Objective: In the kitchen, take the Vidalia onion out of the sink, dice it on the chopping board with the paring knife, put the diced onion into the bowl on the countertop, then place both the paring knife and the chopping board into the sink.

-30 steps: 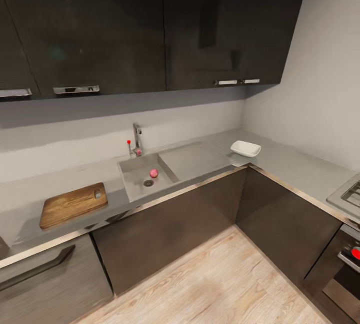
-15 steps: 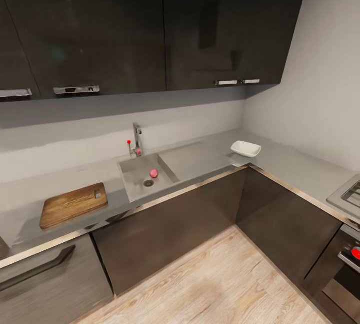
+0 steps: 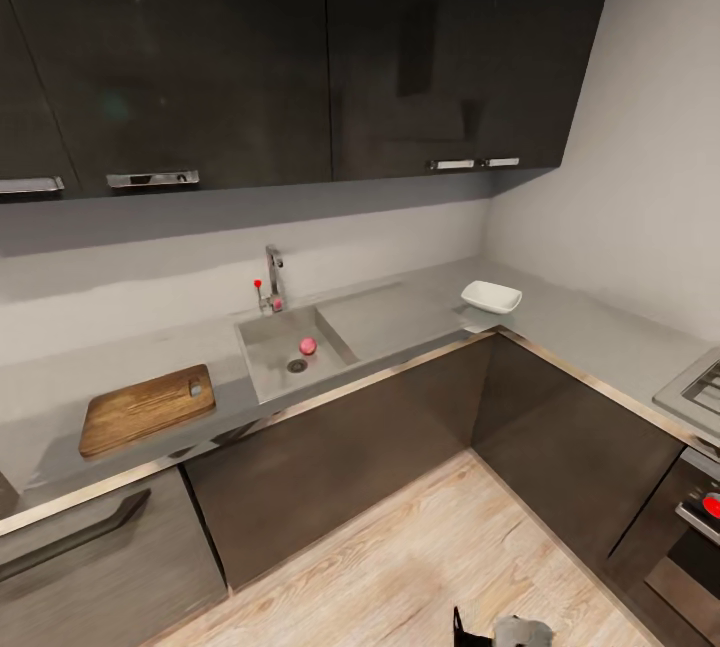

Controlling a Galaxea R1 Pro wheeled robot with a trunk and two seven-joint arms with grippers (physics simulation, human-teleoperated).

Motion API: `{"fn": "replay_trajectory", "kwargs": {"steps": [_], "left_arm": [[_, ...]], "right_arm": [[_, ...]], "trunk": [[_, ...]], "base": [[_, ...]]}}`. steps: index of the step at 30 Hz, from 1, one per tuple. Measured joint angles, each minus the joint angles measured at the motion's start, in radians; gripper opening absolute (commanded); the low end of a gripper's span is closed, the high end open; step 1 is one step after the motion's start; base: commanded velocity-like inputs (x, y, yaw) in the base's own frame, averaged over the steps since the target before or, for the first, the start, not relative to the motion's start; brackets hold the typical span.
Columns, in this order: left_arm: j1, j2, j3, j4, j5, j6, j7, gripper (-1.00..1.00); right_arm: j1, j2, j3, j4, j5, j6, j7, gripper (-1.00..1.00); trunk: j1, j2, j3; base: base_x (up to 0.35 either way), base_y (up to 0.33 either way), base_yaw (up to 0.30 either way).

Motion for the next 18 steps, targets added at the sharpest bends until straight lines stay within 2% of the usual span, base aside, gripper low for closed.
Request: {"fn": "replay_trajectory", "kwargs": {"steps": [2, 4, 5, 8, 10, 13, 16, 17, 18], "left_arm": [[0.000, 0.000, 0.000, 0.001, 0.000, 0.000, 0.000, 1.00], [0.000, 0.000, 0.000, 0.002, 0.000, 0.000, 0.000, 1.00], [0.000, 0.000, 0.000, 0.002, 0.000, 0.000, 0.000, 1.00], [0.000, 0.000, 0.000, 0.002, 0.000, 0.000, 0.000, 1.00], [0.000, 0.000, -0.001, 0.003, 0.000, 0.000, 0.000, 1.00], [0.000, 0.000, 0.000, 0.005, 0.000, 0.000, 0.000, 1.00], [0.000, -0.001, 0.000, 0.005, 0.000, 0.000, 0.000, 1.00], [0.000, -0.002, 0.000, 0.005, 0.000, 0.000, 0.000, 1.00], [0.000, -0.003, 0.000, 0.006, 0.001, 0.000, 0.000, 1.00]], "right_arm": [[-0.002, -0.001, 0.000, -0.106, 0.026, 0.077, -0.035, 1.00], [-0.010, -0.002, -0.001, -0.229, 0.078, 0.172, -0.067, 1.00], [-0.014, -0.002, -0.004, -0.258, 0.091, 0.195, -0.074, 1.00], [-0.079, 0.000, -0.039, -0.380, 0.137, 0.340, -0.107, 1.00], [-0.161, 0.001, -0.068, -0.414, 0.151, 0.441, -0.116, 1.00], [-0.300, 0.002, -0.088, -0.429, 0.158, 0.559, -0.122, 1.00], [-0.436, 0.002, -0.096, -0.426, 0.159, 0.634, -0.123, 1.00], [-0.504, 0.002, -0.117, -0.417, 0.156, 0.666, -0.122, 1.00], [-0.529, 0.003, -0.127, -0.415, 0.153, 0.676, -0.121, 1.00]], "trunk": [[0.000, 0.000, 0.000], [0.000, 0.000, 0.000], [0.000, 0.000, 0.000], [0.000, 0.000, 0.000], [0.000, 0.000, 0.000], [0.000, 0.000, 0.000], [0.000, 0.000, 0.000], [0.000, 0.000, 0.000], [0.000, 0.000, 0.000]], "base": [[0.000, 0.000, 0.000], [0.000, 0.000, 0.000], [0.000, 0.000, 0.000], [0.000, 0.000, 0.000], [0.000, 0.000, 0.000], [0.000, 0.000, 0.000], [0.011, -0.013, 0.000], [0.054, -0.058, 0.000], [0.103, -0.097, 0.000]]}}
